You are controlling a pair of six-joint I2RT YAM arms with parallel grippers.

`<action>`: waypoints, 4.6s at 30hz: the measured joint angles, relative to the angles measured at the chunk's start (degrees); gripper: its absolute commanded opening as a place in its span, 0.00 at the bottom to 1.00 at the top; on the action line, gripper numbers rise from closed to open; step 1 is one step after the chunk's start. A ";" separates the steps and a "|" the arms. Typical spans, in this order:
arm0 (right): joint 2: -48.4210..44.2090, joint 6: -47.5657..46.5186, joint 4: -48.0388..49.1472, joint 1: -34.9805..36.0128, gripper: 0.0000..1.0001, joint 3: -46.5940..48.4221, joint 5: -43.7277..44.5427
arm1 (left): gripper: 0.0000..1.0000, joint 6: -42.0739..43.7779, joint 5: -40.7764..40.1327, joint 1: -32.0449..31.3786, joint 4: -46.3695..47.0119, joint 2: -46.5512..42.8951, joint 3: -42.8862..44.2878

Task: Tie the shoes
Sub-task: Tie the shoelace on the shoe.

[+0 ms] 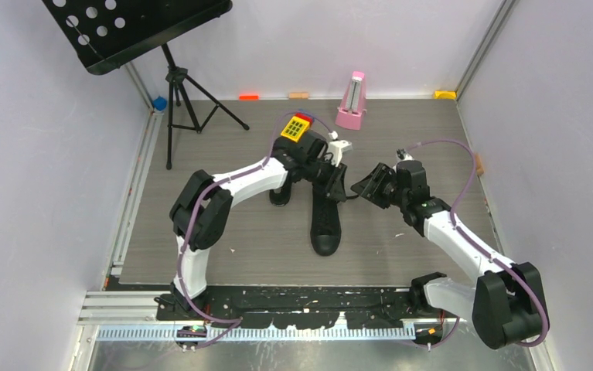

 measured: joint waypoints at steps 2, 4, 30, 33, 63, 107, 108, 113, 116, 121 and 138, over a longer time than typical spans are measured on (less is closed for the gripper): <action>-0.11 -0.74 -1.49 -0.70 0.54 0.24 0.35 | 0.45 1.46 -0.72 -1.46 -1.75 -0.02 0.52; -0.09 -1.46 -2.75 -1.14 0.54 0.57 0.79 | 0.52 2.67 -2.12 -2.36 -3.30 -0.39 0.55; 0.83 -6.19 -11.28 -2.01 0.52 6.14 6.71 | 0.51 -2.82 -14.99 4.28 -15.39 -4.90 4.59; 0.92 -6.60 -12.00 -2.01 0.52 6.14 6.71 | 0.49 -4.39 -13.60 4.20 -17.29 -2.73 6.01; 19.47 15.78 -17.57 4.66 0.57 15.89 21.42 | 0.00 -9.44 -11.82 3.93 -18.84 2.19 7.93; 18.69 26.69 -14.40 10.93 0.00 11.78 37.51 | 0.00 -5.22 -18.99 3.91 -14.53 -19.63 -13.27; 17.00 24.81 -14.45 10.80 0.00 11.10 38.58 | 0.00 -5.07 -19.54 3.91 -14.51 -20.70 -14.01; 12.57 16.13 -14.05 10.73 0.00 8.52 44.65 | 0.00 -4.61 -23.74 3.91 -12.70 -24.50 -19.87; 12.48 11.91 -12.11 10.73 0.00 6.16 48.19 | 0.00 -4.35 -29.73 3.87 -11.98 -24.70 -23.32; 10.97 8.68 -9.42 10.73 0.00 1.36 51.06 | 0.00 -3.43 -38.64 3.89 -8.46 -28.02 -30.71; 2.23 12.63 -10.47 10.75 0.00 -3.34 69.88 | 0.00 2.14 -51.23 5.64 12.68 -31.32 -44.09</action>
